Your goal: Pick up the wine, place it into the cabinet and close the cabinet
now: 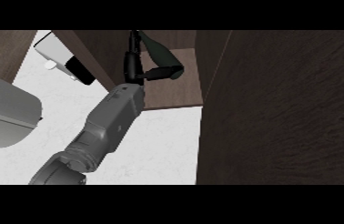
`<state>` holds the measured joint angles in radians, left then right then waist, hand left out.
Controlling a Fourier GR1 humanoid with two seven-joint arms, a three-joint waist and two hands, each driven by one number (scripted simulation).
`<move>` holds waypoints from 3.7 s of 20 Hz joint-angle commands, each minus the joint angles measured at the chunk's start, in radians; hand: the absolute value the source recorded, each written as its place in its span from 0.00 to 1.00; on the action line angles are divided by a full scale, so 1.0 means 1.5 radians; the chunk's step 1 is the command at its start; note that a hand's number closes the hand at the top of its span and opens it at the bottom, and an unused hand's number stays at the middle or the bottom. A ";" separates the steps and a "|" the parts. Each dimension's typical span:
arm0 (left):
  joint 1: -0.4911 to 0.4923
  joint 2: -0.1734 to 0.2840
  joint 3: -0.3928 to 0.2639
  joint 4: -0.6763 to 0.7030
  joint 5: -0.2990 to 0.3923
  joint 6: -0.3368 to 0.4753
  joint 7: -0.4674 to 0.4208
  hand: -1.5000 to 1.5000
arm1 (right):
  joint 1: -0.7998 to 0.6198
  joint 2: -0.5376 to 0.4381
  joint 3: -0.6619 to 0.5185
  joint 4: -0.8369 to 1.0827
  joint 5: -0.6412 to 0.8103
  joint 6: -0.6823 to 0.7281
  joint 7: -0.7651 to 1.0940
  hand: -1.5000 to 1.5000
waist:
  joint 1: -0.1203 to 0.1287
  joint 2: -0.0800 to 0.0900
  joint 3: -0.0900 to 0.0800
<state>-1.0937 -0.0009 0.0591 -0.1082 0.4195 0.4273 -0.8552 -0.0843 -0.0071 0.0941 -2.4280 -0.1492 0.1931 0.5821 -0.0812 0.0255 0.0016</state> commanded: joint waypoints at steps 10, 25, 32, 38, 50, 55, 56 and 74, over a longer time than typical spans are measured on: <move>0.031 0.001 -0.015 0.009 0.011 -0.078 -0.010 0.00 | 0.012 0.004 0.008 -0.011 -0.022 0.004 -0.001 0.00 | 0.005 -0.006 -0.002; 0.077 0.001 -0.087 -0.059 0.118 -0.122 0.007 0.00 | -0.010 -0.005 -0.009 -0.027 -0.025 -0.027 0.037 0.00 | 0.020 -0.018 -0.001; 0.167 0.001 -0.233 -0.187 0.205 -0.071 0.014 0.00 | 0.007 0.003 0.034 -0.050 0.012 -0.035 0.027 0.00 | 0.017 -0.017 -0.001; 0.314 0.001 -0.421 -0.415 0.271 0.071 0.029 0.00 | 0.034 -0.010 0.004 -0.014 0.012 -0.018 -0.016 0.00 | 0.039 -0.019 -0.001; 0.493 0.018 -0.522 -0.788 0.147 0.233 0.113 0.00 | 0.062 -0.015 -0.024 -0.064 -0.013 -0.030 0.004 0.00 | 0.057 -0.020 -0.001; 0.567 0.044 -0.573 -0.936 0.095 0.324 0.176 0.00 | 0.032 -0.014 -0.019 -0.052 -0.001 -0.037 0.012 0.00 | 0.059 -0.020 -0.001; 0.579 0.050 -0.544 -0.897 0.095 0.286 0.159 0.00 | 0.047 -0.018 -0.013 -0.097 -0.008 -0.042 0.045 0.00 | 0.054 -0.019 -0.001; 0.830 0.284 -0.597 -1.232 0.058 0.176 0.172 0.00 | 0.062 -0.043 -0.005 -0.071 -0.097 0.037 0.070 1.00 | 0.055 -0.018 -0.001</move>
<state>0.0815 0.3678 -0.8461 -1.9210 0.4903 0.7688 -0.5693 -0.0256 -0.0571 0.0993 -2.4522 -0.1628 0.2261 0.6508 0.0027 -0.0032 0.0003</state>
